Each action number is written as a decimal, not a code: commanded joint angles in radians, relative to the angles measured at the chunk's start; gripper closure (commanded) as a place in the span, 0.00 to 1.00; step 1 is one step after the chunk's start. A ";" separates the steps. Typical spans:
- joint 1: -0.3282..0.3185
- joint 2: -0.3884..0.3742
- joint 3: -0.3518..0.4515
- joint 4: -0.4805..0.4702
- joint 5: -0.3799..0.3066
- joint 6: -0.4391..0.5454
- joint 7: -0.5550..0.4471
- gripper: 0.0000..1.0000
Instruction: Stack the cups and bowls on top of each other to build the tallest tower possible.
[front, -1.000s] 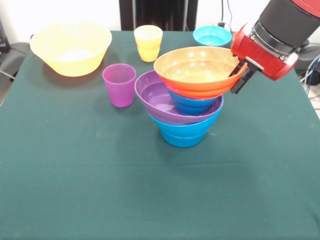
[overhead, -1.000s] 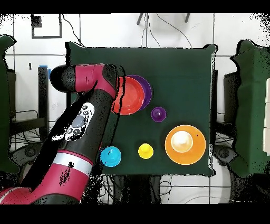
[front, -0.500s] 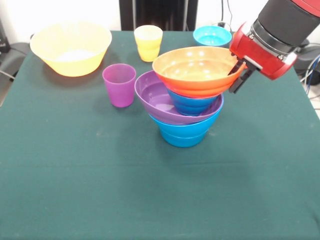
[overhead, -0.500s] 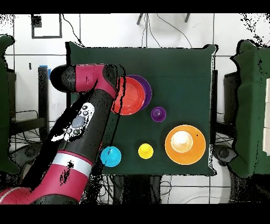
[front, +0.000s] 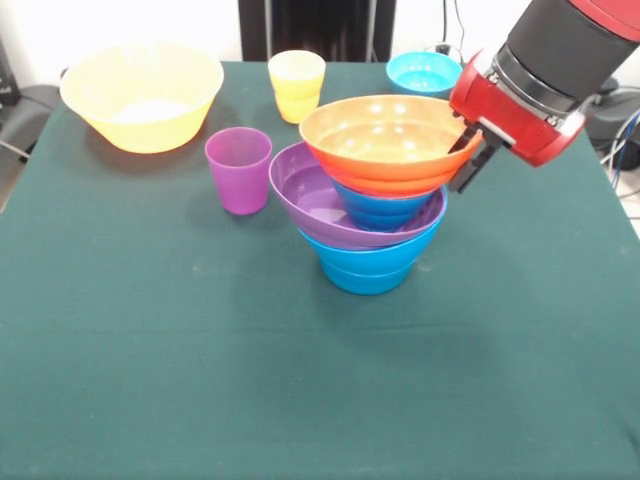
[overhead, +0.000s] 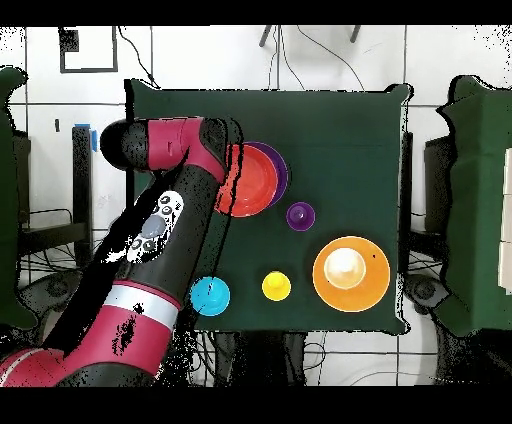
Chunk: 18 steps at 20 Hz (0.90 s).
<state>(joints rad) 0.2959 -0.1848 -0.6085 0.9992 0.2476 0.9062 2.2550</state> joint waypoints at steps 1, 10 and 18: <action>-0.057 0.060 0.066 -0.044 -0.099 -0.073 -0.008 1.00; -0.055 0.055 0.066 -0.039 -0.112 -0.092 -0.002 0.00; -0.060 0.044 0.084 -0.033 -0.116 -0.081 -0.011 0.00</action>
<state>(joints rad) 0.2531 -0.1523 -0.6137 0.9740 0.2077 0.8610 2.2550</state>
